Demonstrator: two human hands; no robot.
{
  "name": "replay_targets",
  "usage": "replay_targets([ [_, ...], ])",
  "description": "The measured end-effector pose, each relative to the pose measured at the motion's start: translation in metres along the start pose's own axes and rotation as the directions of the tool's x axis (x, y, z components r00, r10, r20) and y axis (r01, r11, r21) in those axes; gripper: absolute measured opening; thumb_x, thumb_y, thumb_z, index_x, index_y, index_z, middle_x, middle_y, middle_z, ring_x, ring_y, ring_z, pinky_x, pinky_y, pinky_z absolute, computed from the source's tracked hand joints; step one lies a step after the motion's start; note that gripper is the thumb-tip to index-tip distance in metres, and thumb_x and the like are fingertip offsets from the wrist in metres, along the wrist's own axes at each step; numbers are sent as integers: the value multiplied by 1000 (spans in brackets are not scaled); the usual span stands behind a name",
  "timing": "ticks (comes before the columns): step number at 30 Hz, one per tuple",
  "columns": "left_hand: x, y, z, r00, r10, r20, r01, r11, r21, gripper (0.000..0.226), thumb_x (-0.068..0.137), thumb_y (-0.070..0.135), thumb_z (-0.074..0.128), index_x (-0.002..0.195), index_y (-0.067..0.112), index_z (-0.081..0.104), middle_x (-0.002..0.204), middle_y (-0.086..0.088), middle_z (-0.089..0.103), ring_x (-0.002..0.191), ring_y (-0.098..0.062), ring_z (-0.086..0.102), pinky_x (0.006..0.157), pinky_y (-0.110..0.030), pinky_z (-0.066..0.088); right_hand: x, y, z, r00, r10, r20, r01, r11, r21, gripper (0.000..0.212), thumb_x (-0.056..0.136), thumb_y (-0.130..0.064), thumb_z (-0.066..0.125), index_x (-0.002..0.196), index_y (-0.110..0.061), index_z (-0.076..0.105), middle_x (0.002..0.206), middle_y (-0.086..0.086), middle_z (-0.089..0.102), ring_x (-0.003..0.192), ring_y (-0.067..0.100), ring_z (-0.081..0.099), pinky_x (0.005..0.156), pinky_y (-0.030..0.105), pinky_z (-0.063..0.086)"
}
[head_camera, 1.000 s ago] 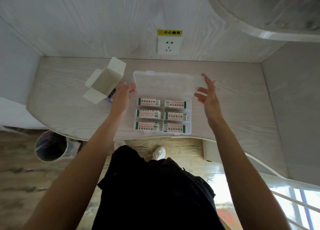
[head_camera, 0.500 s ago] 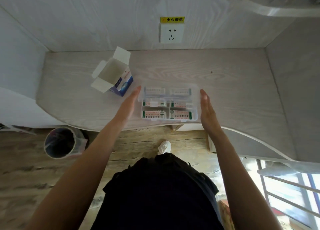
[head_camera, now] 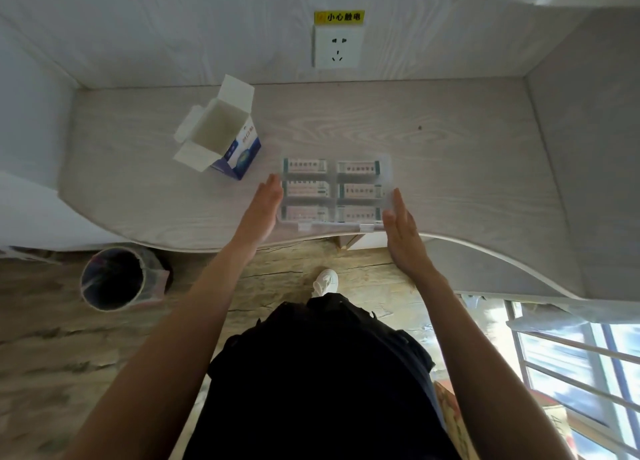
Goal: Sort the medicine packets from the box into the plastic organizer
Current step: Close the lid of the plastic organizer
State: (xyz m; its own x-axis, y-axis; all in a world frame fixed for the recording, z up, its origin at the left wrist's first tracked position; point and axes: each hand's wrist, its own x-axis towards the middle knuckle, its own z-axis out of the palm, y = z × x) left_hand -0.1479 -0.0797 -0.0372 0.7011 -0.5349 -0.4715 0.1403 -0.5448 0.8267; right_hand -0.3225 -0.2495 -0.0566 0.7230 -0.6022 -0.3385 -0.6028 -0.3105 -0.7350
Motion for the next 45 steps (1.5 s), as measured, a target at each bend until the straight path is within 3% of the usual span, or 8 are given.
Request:
replay_targets([
  [10, -1, -5, -3, 961, 264, 85, -277, 920, 275, 54, 90, 49, 46, 136, 23, 37, 137, 15, 40, 123, -2, 36, 106, -35, 32, 7, 7, 5, 999, 4, -37, -8, 995, -101, 55, 101, -33, 31, 150, -15, 11, 151, 12, 28, 137, 26, 26, 107, 39, 26],
  [16, 7, -14, 1, 977, 214, 3, -206, 939, 276, 63, 83, 30, 66, 139, 26, 37, 142, 8, 42, 129, -9, 36, 109, -43, 28, 7, 3, 5, 989, -54, -138, 45, 997, -63, 56, 99, -25, 42, 148, -17, 18, 148, 11, 30, 134, 29, 33, 106, 46, 33],
  [19, 8, -16, 2, 987, 158, -8, -149, 946, 287, 70, 83, 34, 65, 143, 30, 30, 147, 9, 37, 136, -17, 33, 111, -49, 27, 6, -3, 4, 980, -123, -156, 109, 989, -96, 51, 97, -12, 44, 145, -19, 29, 145, 11, 33, 130, 26, 37, 100, 34, 36],
  [22, 7, -16, 5, 985, 170, -14, -164, 967, 196, 60, 83, 22, 67, 136, 25, 39, 136, 8, 50, 122, -11, 48, 98, -28, 40, 5, -9, 7, 969, -171, -177, 144, 977, -155, 42, 97, -4, 42, 137, -16, 44, 142, 12, 37, 125, 21, 43, 89, 16, 34],
  [25, 5, -14, 4, 978, 199, -55, -191, 974, 121, 48, 80, 12, 70, 123, 22, 50, 122, 8, 58, 106, -5, 55, 77, -5, 46, 7, -5, 12, 951, -230, -209, 194, 964, -180, 39, 94, 1, 45, 130, -13, 54, 138, 16, 40, 122, 27, 48, 93, 22, 42],
  [29, 4, -21, 0, 969, 229, -93, -209, 960, 187, 52, 75, 30, 75, 123, 24, 56, 111, 2, 61, 98, -10, 62, 87, -29, 54, 5, -4, 15, 936, -233, -265, 151, 943, -295, 39, 92, -1, 51, 125, -21, 60, 142, 19, 37, 124, 35, 42, 93, 46, 49],
  [34, -5, -16, 2, 961, 223, -163, -168, 940, 295, 59, 81, 30, 70, 135, 20, 46, 88, 9, 52, 82, -9, 52, 73, -13, 41, 7, -12, 26, 835, -528, -156, 394, 770, -502, 43, 73, 11, 66, 105, -18, 71, 126, 17, 57, 118, 37, 52, 90, 48, 51],
  [45, -8, -19, 3, 976, 55, -210, -37, 996, 85, 59, 76, 20, 75, 131, 22, 52, 97, 8, 62, 94, -12, 58, 93, -29, 48, 0, -19, 39, 813, -565, -143, 435, 751, -497, 48, 63, 11, 77, 101, -18, 72, 114, 10, 66, 111, 35, 59, 70, 39, 59],
])
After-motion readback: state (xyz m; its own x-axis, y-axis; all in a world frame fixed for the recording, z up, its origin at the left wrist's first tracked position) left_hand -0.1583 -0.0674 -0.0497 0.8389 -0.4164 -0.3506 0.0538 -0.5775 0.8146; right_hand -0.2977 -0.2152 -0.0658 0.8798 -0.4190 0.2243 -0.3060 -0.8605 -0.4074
